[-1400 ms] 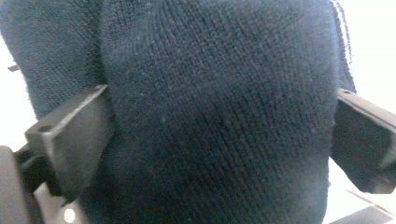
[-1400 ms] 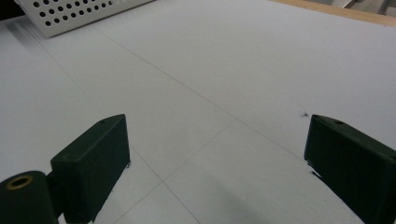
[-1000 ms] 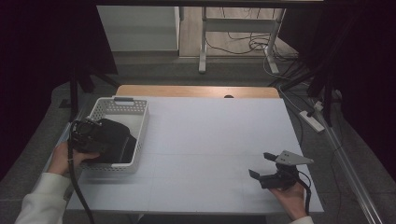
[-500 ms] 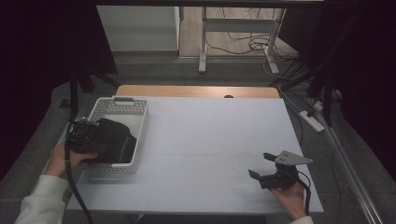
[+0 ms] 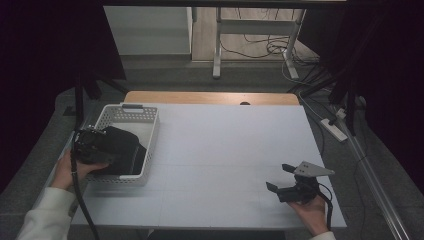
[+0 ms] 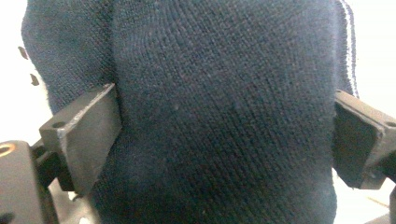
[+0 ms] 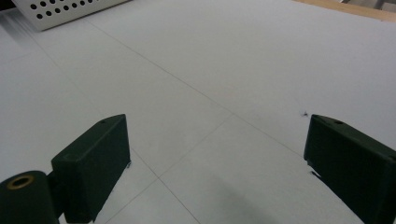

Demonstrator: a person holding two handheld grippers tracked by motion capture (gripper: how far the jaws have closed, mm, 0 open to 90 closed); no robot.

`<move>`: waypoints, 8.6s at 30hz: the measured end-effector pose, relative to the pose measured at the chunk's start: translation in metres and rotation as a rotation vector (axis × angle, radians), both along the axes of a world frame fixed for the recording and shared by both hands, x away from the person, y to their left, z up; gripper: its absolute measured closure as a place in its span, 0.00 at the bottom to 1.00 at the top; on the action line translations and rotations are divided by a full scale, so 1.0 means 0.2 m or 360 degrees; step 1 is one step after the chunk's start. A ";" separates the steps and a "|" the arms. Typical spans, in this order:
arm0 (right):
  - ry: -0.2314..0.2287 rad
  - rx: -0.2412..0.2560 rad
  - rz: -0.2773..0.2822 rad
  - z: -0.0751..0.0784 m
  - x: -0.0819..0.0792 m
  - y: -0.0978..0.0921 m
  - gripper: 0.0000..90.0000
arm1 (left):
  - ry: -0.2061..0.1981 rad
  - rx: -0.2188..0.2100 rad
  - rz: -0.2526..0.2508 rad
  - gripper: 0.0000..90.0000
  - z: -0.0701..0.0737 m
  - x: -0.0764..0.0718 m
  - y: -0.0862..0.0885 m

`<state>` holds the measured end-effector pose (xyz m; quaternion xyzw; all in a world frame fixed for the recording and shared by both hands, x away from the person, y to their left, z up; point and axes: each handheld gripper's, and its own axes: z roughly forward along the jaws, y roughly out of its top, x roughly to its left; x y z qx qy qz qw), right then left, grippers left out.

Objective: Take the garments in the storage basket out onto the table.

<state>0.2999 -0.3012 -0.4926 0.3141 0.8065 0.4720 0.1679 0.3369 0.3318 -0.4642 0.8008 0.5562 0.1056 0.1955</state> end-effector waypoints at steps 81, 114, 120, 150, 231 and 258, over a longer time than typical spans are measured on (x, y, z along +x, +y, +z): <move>-0.0027 0.0021 -0.0080 0.01 0.00 -0.04 0.07 | -0.0805 -0.0543 0.0168 0.72 0.13 -0.24 0.14; -0.0018 0.0031 -0.0083 0.00 0.00 -0.04 0.07 | -0.1005 -0.0802 0.0178 0.72 0.28 -0.29 0.12; -0.0018 0.0038 -0.0083 0.00 0.00 -0.05 0.07 | -0.1023 -0.0835 0.0167 0.72 0.30 -0.28 0.09; -0.0017 0.0033 -0.0081 0.00 0.01 -0.04 0.07 | -0.1104 -0.0932 0.0052 0.72 0.40 -0.26 -0.05; -0.0005 0.0069 -0.0081 -0.01 0.02 -0.05 0.07 | -0.0998 -0.1067 -0.0397 0.72 0.46 -0.07 -0.64; -0.0011 0.0072 -0.0085 -0.01 0.02 -0.06 0.07 | -0.0860 -0.1047 -0.0583 0.72 0.38 -0.04 -0.88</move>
